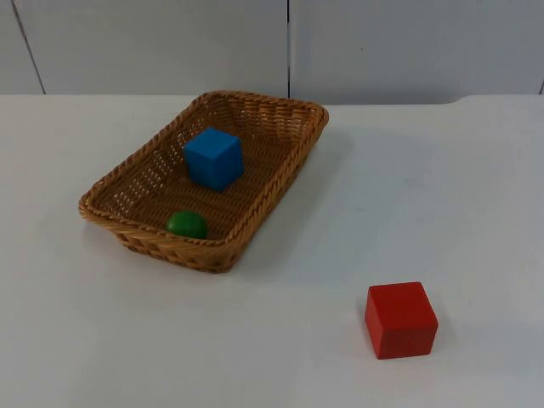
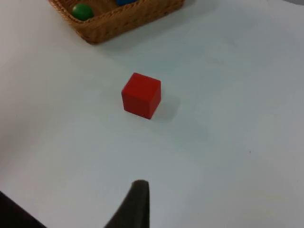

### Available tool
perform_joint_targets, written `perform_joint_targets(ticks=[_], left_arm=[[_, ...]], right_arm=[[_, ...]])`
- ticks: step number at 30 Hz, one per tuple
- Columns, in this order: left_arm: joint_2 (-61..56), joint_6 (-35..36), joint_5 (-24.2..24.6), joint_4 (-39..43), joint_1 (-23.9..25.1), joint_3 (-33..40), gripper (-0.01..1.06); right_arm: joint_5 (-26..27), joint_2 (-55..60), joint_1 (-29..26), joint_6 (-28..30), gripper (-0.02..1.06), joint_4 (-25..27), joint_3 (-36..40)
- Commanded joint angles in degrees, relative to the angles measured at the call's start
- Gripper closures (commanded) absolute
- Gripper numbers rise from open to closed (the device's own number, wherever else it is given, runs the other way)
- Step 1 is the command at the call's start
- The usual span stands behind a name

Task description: Place all geometric objects except the red cube into the basket.

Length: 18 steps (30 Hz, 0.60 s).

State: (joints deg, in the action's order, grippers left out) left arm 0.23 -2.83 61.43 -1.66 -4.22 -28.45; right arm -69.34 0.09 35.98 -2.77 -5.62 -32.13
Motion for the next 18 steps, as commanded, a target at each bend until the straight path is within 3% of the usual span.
perform_joint_targets(ticks=[1,4,8,18], left_arm=[[-0.2,2.3,0.1,1.7,0.3,0.2,0.00],[-0.2,2.5,0.1,1.7,0.3,0.2,0.00],[-0.2,2.5,0.1,1.7,0.3,0.2,0.00],[-0.2,2.5,0.1,1.7,0.3,0.2,0.00]], right_arm=[[1.5,-0.1,-0.1,0.4,0.15,0.1,0.3],[2.3,-0.1,-0.1,0.0,0.15,0.1,0.4],[7.2,-0.1,-0.1,-1.2,0.15,0.2,2.4],[7.5,-0.1,-0.1,-0.5,0.15,0.2,2.6]])
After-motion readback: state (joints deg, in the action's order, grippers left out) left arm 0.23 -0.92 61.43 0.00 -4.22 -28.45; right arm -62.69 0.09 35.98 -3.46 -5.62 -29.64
